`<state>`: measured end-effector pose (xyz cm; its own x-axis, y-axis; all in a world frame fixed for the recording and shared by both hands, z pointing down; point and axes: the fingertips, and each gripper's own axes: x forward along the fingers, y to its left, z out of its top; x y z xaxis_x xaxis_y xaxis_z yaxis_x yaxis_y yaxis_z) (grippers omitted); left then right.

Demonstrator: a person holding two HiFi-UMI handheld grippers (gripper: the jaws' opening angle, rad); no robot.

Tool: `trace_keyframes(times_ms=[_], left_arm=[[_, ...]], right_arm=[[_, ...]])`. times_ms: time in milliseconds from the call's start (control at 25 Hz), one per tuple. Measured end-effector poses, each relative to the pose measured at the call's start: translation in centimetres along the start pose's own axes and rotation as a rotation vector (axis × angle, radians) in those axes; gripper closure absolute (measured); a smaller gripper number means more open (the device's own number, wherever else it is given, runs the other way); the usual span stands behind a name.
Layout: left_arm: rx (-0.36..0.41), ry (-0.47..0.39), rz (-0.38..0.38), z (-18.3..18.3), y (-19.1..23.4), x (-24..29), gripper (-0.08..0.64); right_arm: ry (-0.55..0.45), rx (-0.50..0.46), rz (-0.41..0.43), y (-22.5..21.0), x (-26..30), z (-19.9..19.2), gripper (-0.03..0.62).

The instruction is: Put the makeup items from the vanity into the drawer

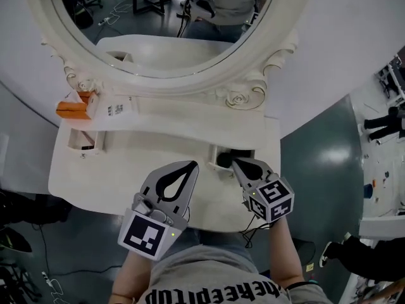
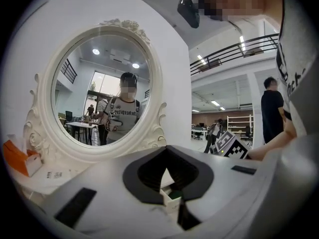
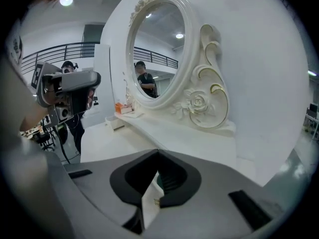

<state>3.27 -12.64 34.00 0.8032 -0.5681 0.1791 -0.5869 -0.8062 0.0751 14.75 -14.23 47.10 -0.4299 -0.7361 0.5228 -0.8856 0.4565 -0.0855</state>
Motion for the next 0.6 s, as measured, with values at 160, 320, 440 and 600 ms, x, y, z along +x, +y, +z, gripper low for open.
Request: trace_keyframes(times_ms=[160,320,440,600], left_arm=[[0.008,-0.004,-0.050,0.2,-0.3,0.1,0.545],[0.016,-0.005,-0.106,0.3,-0.8,0.4,0.545],[0.021,-0.010,-0.155,0.6,-1.3,0.5,0.545],[0.028,-0.013,-0.202,1.0,-2.0,0.5,0.545]], right_arm=[[-0.076,0.040,-0.007,1.2,-1.3,1.6,0.580],[-0.189,0.101,-0.020,2.4,-3.0,3.9,0.580],[-0.263,0.126,-0.033,3.3,-4.5,5.6,0.580],[-0.324,0.125,-0.040,4.7,-6.3,7.9,0.580]])
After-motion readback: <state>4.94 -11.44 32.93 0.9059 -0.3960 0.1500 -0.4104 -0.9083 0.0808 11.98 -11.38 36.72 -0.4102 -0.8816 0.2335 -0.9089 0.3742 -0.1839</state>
